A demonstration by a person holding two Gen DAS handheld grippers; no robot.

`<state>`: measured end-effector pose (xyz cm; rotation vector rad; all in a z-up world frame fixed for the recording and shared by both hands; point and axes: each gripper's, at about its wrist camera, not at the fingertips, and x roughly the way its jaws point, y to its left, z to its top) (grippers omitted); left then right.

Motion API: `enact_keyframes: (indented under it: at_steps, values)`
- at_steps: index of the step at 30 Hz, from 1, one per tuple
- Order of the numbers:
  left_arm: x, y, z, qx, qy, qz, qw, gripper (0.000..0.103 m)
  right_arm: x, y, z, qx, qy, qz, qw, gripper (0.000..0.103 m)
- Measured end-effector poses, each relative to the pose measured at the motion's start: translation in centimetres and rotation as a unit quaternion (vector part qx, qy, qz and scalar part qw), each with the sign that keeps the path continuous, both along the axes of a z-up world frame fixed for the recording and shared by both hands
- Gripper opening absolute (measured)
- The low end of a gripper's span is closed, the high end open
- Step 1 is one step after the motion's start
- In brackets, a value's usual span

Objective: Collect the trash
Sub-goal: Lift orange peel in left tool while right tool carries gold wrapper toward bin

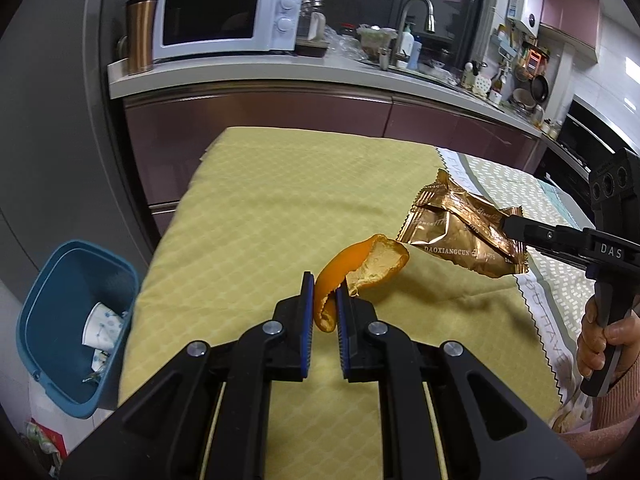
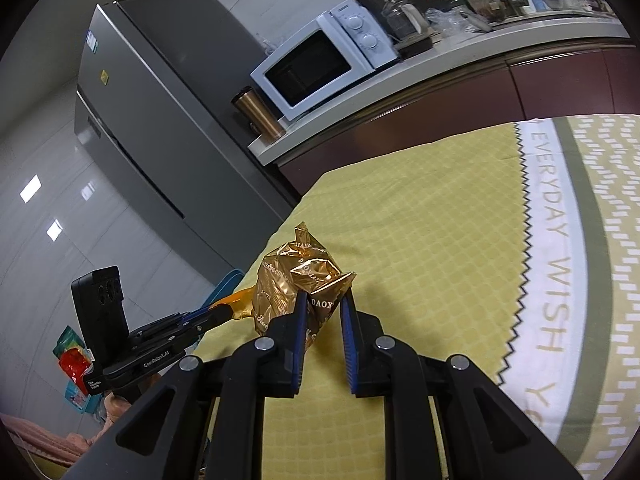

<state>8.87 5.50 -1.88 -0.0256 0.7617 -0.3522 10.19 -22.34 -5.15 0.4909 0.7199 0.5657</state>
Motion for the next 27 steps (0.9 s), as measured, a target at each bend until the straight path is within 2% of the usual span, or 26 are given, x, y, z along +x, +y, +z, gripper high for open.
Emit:
enact_keyframes:
  at_steps: [27]
  values:
    - [-2.0, 8.9, 1.1, -0.011, -0.011, 0.089, 0.9959, 0.011, 2.7, 8.7, 1.4, -0.007, -0.008, 0.094, 0.995, 0.014]
